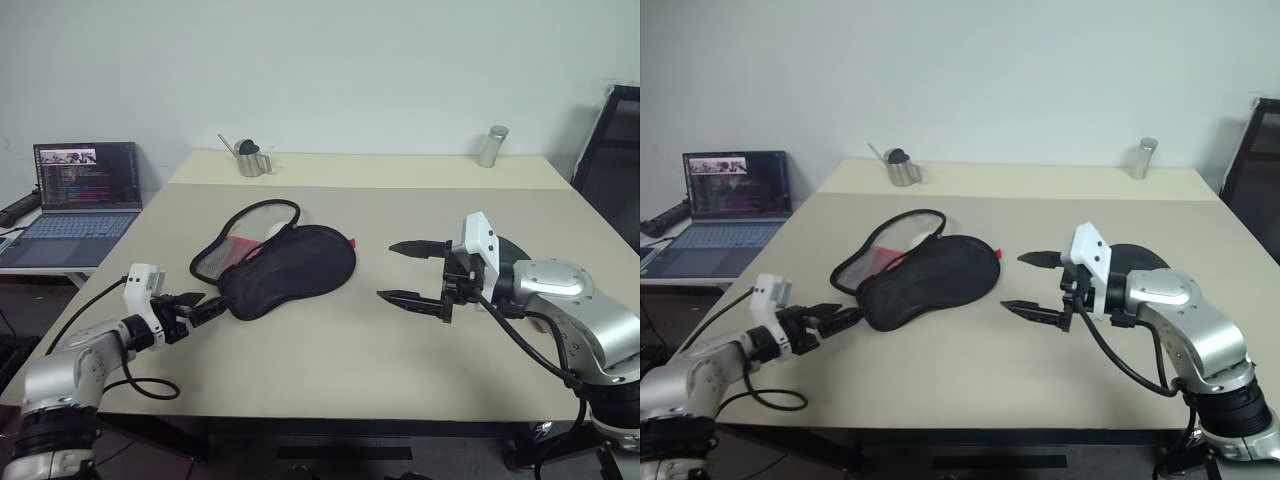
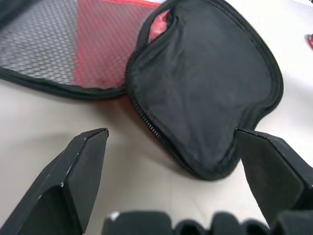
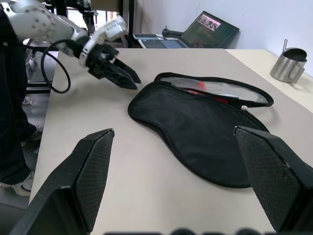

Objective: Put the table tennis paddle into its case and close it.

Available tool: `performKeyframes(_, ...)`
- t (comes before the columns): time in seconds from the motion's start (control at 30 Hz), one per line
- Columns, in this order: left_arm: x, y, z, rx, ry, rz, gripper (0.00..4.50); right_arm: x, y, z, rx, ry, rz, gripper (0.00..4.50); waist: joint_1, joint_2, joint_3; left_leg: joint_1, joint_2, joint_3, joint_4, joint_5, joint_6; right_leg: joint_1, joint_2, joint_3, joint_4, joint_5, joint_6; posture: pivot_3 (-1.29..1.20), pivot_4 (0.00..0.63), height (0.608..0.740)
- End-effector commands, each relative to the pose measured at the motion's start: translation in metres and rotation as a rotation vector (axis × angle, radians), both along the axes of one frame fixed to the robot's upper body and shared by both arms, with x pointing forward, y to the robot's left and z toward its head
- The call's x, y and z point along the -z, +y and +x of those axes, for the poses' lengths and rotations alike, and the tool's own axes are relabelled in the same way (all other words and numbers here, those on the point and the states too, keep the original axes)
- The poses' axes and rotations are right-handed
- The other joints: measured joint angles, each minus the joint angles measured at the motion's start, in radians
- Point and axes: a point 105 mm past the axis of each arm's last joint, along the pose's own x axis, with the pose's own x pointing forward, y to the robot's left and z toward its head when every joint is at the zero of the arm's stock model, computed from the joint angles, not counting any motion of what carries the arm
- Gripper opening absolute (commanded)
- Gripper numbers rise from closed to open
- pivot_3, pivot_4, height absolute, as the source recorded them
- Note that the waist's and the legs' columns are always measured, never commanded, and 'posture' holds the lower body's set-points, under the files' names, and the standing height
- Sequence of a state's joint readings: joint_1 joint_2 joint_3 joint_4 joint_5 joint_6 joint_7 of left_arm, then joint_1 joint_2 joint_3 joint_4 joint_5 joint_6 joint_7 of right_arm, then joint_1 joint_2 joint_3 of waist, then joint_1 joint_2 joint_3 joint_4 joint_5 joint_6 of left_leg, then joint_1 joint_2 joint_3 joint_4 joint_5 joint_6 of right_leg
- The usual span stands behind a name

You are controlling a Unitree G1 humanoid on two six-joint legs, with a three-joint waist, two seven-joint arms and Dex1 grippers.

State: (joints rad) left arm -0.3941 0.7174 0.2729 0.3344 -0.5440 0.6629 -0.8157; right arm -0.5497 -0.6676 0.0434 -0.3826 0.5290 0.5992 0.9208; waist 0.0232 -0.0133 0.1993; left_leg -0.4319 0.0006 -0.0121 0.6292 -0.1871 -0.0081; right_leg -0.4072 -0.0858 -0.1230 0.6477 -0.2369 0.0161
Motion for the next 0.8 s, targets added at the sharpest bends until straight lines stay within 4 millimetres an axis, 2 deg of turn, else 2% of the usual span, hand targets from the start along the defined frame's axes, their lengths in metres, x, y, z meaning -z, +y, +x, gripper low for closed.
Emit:
performKeyframes(0.03, 0.0, -0.007, 0.012, 0.011, -0.01, 0.035, 4.5, -0.008, 0.002, -0.004, -0.009, -0.048, 0.006, 4.29, 0.0, -0.001, 0.0, 0.0, 0.0, 0.0, 0.0, 0.0, 0.0, 0.0, 0.0, 0.0, 0.0, 0.0, 0.0, 0.0, 0.15, 0.74)
performKeyframes(0.27, 0.012, -0.031, 0.024, 0.051, 0.045, 0.023, 4.5, -0.008, 0.0, -0.005, 0.006, -0.048, 0.004, 4.29, 0.002, -0.002, 0.0, 0.0, -0.002, 0.0, 0.001, 0.0, 0.0, 0.001, 0.0, 0.0, 0.001, 0.0, 0.0, 0.0, 0.15, 0.74)
performKeyframes(0.37, 0.014, -0.039, 0.026, 0.068, 0.065, 0.013, 3.98, -0.008, 0.0, -0.006, 0.012, -0.048, 0.005, 4.32, 0.003, -0.002, 0.0, 0.0, -0.003, 0.0, 0.002, 0.0, 0.0, 0.001, 0.0, 0.0, 0.001, 0.001, 0.001, 0.0, 0.15, 0.74)
performKeyframes(0.53, 0.009, -0.056, 0.021, 0.117, 0.082, -0.045, 2.16, -0.008, -0.001, -0.006, 0.024, -0.049, 0.009, 4.32, 0.003, -0.002, 0.0, 0.0, -0.004, 0.0, 0.002, 0.0, 0.001, 0.001, -0.001, 0.001, 0.001, 0.002, 0.003, 0.0, 0.15, 0.74)
performKeyframes(0.67, 0.0, -0.09, 0.006, 0.188, 0.122, -0.183, 0.72, -0.009, -0.004, -0.006, 0.038, -0.053, 0.012, 4.32, 0.001, -0.003, 0.001, 0.0, -0.005, 0.0, 0.002, 0.0, 0.001, 0.001, -0.002, 0.002, 0.0, 0.002, 0.003, 0.0, 0.15, 0.74)
performKeyframes(0.73, -0.007, -0.111, 0.004, 0.194, 0.126, -0.276, 0.06, -0.009, -0.005, -0.006, 0.048, -0.054, 0.012, 4.32, 0.001, -0.004, 0.002, 0.0, -0.004, 0.0, 0.002, 0.0, 0.001, 0.001, -0.002, 0.002, 0.0, 0.002, 0.003, 0.0, 0.15, 0.74)
performKeyframes(0.8, -0.015, -0.131, 0.006, 0.196, 0.128, -0.37, 0.03, -0.009, -0.006, -0.006, 0.054, -0.054, 0.013, 4.32, 0.002, -0.005, 0.002, 0.0, -0.004, -0.001, 0.002, 0.001, 0.001, 0.002, -0.002, 0.001, 0.001, 0.002, 0.003, 0.0, 0.15, 0.74)
